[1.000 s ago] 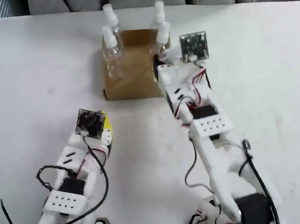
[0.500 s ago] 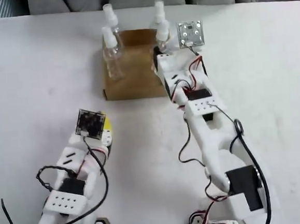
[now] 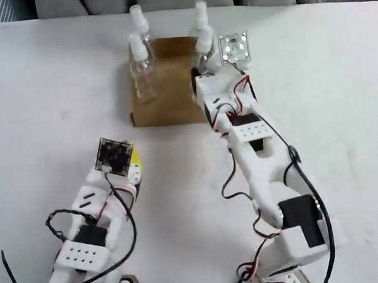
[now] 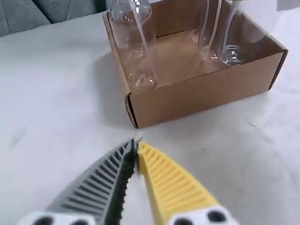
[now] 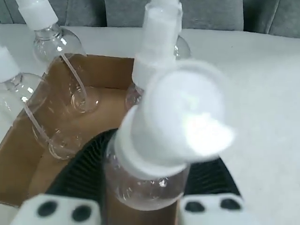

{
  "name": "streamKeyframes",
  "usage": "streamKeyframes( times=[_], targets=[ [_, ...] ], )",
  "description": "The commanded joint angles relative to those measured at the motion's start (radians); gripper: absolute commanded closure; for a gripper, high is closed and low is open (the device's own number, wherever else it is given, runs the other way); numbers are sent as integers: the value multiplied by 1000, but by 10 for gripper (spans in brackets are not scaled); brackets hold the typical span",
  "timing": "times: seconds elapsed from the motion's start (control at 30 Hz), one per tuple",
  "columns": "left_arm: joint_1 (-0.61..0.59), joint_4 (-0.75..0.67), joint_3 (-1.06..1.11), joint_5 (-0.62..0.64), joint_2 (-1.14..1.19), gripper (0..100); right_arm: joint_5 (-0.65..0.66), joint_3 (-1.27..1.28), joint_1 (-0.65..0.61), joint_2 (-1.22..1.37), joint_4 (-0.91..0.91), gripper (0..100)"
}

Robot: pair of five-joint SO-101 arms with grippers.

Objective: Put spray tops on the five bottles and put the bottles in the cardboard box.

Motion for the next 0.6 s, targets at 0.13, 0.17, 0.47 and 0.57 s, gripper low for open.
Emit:
streamKeyframes(
  times=[0.13, 0.17, 0.47, 0.57],
  targets=[
    [-8, -34, -9, -9, -1, 978, 101, -55, -2, 30, -22, 982],
    [-8, -34, -9, -9, -1, 978, 103, -55, -4, 38, -22, 982],
    [-8, -34, -9, -9, -1, 978, 104, -55, -4, 88, -22, 982],
    [-8, -34, -9, -9, -1, 978, 106, -55, -4, 101, -22, 981]
  ],
)
